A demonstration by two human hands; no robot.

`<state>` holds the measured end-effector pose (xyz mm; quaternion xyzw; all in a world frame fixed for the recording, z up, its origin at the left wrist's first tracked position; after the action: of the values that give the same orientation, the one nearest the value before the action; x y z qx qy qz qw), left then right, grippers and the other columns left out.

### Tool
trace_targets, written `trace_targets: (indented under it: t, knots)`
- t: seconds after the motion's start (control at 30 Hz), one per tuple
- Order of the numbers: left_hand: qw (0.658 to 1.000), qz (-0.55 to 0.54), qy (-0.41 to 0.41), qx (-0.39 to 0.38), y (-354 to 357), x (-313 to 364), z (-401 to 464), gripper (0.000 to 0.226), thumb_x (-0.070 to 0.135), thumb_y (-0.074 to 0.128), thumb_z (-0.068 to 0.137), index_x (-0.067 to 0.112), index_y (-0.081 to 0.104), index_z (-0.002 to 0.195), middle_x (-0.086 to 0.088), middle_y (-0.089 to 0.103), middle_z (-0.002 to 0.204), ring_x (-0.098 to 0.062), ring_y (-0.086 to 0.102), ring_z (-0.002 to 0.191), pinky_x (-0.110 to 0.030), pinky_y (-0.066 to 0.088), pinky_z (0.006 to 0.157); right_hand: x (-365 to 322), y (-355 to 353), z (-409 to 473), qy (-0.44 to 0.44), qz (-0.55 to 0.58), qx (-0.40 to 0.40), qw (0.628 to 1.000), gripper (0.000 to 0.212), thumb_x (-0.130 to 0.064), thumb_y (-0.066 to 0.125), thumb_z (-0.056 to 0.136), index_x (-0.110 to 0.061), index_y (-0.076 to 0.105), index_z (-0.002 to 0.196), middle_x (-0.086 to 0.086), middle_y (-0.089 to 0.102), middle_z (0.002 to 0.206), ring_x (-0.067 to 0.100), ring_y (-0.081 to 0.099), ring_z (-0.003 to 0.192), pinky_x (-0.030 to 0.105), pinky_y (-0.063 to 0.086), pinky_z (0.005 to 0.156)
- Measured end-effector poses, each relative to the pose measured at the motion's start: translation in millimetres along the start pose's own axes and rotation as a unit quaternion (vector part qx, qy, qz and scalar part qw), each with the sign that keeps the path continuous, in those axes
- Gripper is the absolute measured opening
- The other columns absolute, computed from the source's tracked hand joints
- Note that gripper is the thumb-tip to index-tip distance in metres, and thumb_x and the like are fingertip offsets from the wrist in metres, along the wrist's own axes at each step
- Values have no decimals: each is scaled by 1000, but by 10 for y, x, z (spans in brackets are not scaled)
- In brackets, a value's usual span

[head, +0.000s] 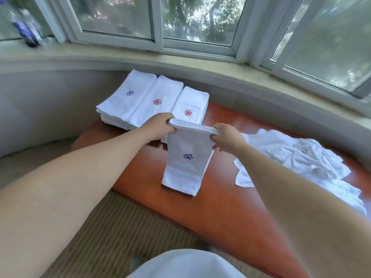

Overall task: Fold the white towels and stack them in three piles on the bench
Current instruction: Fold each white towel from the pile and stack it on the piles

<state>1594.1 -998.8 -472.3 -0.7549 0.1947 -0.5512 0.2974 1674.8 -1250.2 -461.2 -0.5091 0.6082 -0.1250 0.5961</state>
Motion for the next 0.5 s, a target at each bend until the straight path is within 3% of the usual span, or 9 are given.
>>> trace_targets:
  t: [0.1,0.17,0.23,0.33,0.5]
  knots:
    - [1000,7,11,25,-428,-213,-230,20,21,74,83,6,63,92,-16,66,94,-24,58,78,-35,47,66,-489,145,-63,-8,48,25,998,16,-8,47,88,-9,62,93,7,74,78,17,76,63,42,62,59]
    - [999,13,19,49,-702,-331,-372,17,24,76,83,11,67,90,-9,67,93,-24,59,81,-32,41,66,-796,256,-104,-7,98,33,995,17,-5,48,88,-12,63,93,7,73,83,17,76,64,32,55,48]
    - [998,-9,11,65,-927,-426,-469,14,26,77,81,18,69,88,-7,70,95,-24,63,84,-35,47,71,-1038,353,-132,-4,148,43,988,20,-3,49,88,-13,64,95,7,72,85,19,76,65,25,50,45]
    - [995,-57,-4,84,-1230,-533,-580,7,25,75,81,26,68,84,-5,72,95,-23,68,75,-44,55,70,-1362,487,-129,-7,203,55,978,21,0,49,89,-11,64,98,9,72,84,23,77,69,28,55,50]
    - [985,-130,6,109,-1656,-606,-549,12,8,68,91,12,67,102,-8,72,103,-18,77,73,-28,58,65,-1790,600,19,-20,265,83,960,22,5,50,90,-10,65,96,15,72,87,26,73,73,36,62,68]
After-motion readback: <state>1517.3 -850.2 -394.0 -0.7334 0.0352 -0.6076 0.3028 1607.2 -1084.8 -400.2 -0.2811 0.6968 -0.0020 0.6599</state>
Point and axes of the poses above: each hand's wrist, its own z-axis towards the middle knuckle, its own y-axis out of the palm, x = y × z, the point moved 1 cm from there along z, towards the middle knuckle
